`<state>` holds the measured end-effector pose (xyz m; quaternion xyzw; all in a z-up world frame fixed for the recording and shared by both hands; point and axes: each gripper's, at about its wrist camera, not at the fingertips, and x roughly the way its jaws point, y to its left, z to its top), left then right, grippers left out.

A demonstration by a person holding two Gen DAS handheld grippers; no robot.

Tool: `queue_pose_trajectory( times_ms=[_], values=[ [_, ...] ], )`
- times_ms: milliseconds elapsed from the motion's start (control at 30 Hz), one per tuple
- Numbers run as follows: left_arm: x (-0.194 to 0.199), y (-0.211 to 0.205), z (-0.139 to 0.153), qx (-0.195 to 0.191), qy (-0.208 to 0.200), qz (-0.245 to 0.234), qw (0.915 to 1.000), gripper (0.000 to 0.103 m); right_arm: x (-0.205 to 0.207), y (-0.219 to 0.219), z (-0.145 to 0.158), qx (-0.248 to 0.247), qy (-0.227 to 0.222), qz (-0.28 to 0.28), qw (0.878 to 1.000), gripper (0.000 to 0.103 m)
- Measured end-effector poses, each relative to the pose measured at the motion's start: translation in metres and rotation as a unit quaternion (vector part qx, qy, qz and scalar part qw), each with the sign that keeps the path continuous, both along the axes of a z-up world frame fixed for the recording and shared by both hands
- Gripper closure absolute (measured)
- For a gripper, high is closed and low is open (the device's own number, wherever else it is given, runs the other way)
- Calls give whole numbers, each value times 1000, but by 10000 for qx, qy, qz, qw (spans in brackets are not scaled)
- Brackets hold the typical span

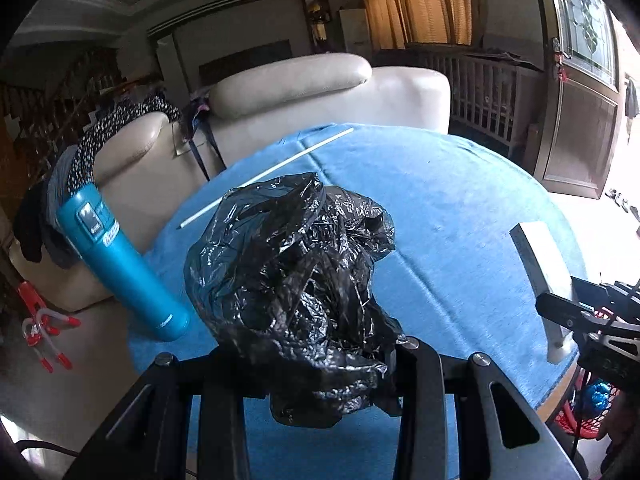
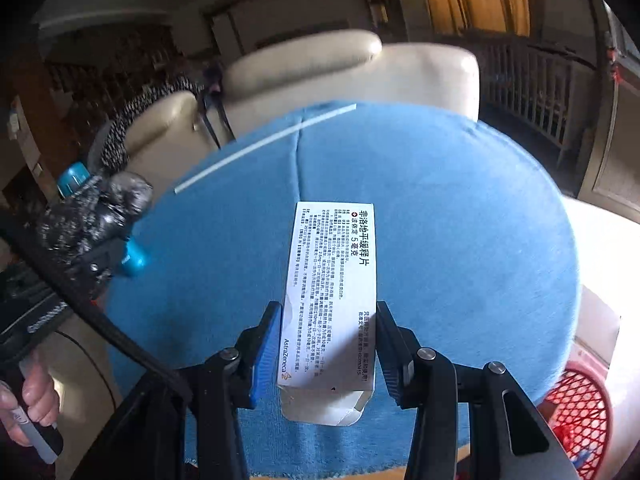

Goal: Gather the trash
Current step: 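Carry the black bag and white box toward the red basket with both grippers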

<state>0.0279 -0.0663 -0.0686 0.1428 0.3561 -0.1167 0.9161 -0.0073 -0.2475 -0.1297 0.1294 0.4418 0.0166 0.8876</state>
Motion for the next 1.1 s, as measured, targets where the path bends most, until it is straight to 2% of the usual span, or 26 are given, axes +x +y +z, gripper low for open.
queue_pose_trajectory(
  times_ms=[267,567,800,1100],
  values=[
    [-13,-27,12,66,-141,-197,9997,65,-34,-18,25,-58,-250,-77,9996,55],
    [-32,-54,19,161,-228,-409,9988,65,-71,-42,37,-264,-453,-196,9984,55],
    [-50,-75,25,285,-356,-577,9973,65,-99,-66,45,-233,-579,-332,9975,55],
    [-82,-104,36,387,-559,-817,9943,65,-134,-95,63,-415,-686,-274,9964,55]
  ],
)
